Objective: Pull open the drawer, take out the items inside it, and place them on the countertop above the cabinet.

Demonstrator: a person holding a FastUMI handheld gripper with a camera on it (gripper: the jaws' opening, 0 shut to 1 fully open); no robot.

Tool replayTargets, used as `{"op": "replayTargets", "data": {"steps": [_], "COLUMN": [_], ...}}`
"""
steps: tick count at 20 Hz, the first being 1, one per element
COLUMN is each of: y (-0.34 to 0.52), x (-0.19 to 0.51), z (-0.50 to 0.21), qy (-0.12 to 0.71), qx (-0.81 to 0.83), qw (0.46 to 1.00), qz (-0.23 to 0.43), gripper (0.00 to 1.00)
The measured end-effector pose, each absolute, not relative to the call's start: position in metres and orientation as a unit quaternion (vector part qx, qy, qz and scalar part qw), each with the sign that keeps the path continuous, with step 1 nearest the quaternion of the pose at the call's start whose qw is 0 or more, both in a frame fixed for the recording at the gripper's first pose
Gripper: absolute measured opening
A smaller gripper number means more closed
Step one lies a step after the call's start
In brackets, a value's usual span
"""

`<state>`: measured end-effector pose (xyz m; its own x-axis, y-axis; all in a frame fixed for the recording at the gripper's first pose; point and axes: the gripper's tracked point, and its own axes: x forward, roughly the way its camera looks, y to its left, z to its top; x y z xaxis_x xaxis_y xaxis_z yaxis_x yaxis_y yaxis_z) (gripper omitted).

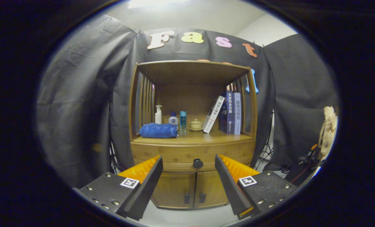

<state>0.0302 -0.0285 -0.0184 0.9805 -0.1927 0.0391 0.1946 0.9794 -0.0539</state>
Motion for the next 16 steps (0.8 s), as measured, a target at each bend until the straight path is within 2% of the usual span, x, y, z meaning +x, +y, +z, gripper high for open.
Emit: {"op": "replayTargets", "data": {"steps": [9,13,16], "y": [-0.03,-0.041,-0.03], "x": [0.084,0.12,0.142], "z": [-0.007,-0.031,-0.027], "qy": [-0.055,-0.041,-0.075], "qx": [-0.026,-0.024,-0.065], "qw": [0.996,0.996,0.994], "qz": [-0.068,-0.078,-0.055], "gripper": [0.99,0.99,0.99]}}
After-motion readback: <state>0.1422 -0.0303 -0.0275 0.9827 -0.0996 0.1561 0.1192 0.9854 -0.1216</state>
